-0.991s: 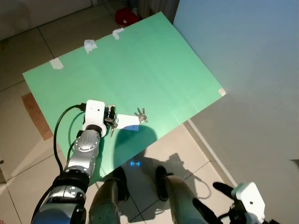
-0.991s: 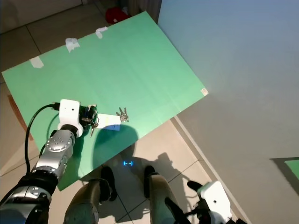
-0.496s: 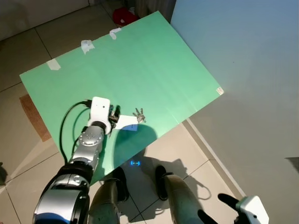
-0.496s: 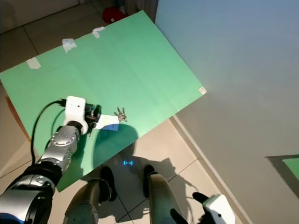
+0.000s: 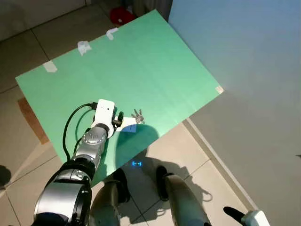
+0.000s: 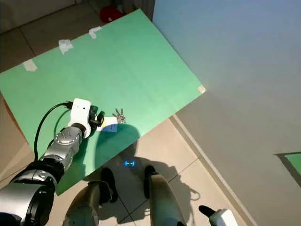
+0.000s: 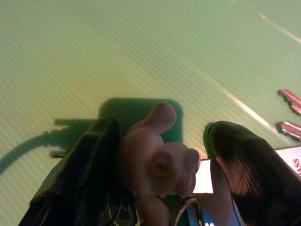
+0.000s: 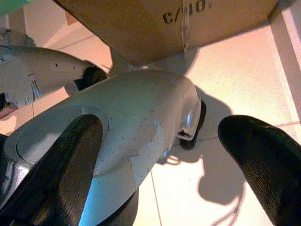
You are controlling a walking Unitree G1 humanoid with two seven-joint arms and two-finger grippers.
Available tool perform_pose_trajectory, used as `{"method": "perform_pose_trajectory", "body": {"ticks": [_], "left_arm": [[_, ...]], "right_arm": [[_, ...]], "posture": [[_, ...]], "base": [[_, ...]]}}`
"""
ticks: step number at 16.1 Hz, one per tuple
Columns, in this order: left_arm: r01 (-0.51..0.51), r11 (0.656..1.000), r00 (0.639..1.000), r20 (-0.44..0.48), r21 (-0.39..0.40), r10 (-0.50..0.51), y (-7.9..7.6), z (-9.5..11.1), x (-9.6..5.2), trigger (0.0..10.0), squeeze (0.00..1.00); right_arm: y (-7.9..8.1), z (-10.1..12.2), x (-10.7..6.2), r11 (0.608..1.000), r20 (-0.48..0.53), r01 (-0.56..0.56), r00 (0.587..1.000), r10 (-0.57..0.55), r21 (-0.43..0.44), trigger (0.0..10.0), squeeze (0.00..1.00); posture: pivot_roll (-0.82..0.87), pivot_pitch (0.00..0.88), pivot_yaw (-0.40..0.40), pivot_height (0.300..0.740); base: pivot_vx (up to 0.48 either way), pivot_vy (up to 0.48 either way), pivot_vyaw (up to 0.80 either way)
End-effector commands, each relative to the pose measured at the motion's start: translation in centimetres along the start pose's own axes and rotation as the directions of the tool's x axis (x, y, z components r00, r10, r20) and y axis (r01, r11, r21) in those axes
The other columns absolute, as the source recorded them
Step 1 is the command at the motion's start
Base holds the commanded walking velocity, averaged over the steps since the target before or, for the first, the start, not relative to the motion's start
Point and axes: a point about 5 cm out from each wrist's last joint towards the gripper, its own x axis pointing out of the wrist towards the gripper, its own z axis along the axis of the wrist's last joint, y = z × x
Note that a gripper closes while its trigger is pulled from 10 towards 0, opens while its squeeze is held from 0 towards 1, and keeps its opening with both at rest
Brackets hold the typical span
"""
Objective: Hang keys on a hook
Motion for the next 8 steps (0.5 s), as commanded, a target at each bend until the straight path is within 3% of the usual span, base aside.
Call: {"method": "perform_pose_trajectory", "body": {"ticks": [1, 2, 8], "left_arm": [[0.017, 1.000, 0.994, -0.104, 0.005, -0.016, -0.4, -2.3, -0.5, 2.9, 0.00], [0.027, 0.999, 0.993, -0.111, -0.022, -0.029, -0.3, -2.3, -0.5, 0.0, 0.00], [0.023, 0.996, 0.991, -0.132, -0.082, -0.034, 0.2, -3.2, -0.9, 0.0, 0.00]], "right_arm": [[0.3, -2.0, -0.7, 0.999, -0.070, 0.009, 0.998, -0.007, 0.035, 10.0, 0.00], [0.1, -2.7, -0.7, 0.999, -0.074, 0.011, 0.997, -0.008, 0.036, 10.0, 0.00], [-1.0, -6.7, 0.0, 0.997, -0.137, 0.035, 0.990, -0.026, 0.068, 10.0, 0.00]], "posture": [[-0.50, 0.444, -0.085, 0.740], [-0.50, 0.447, -0.084, 0.740], [-0.50, 0.454, -0.086, 0.740]], "base": [[0.000, 0.000, 0.00], [0.000, 0.000, 0.00], [0.000, 0.000, 0.00]]}}
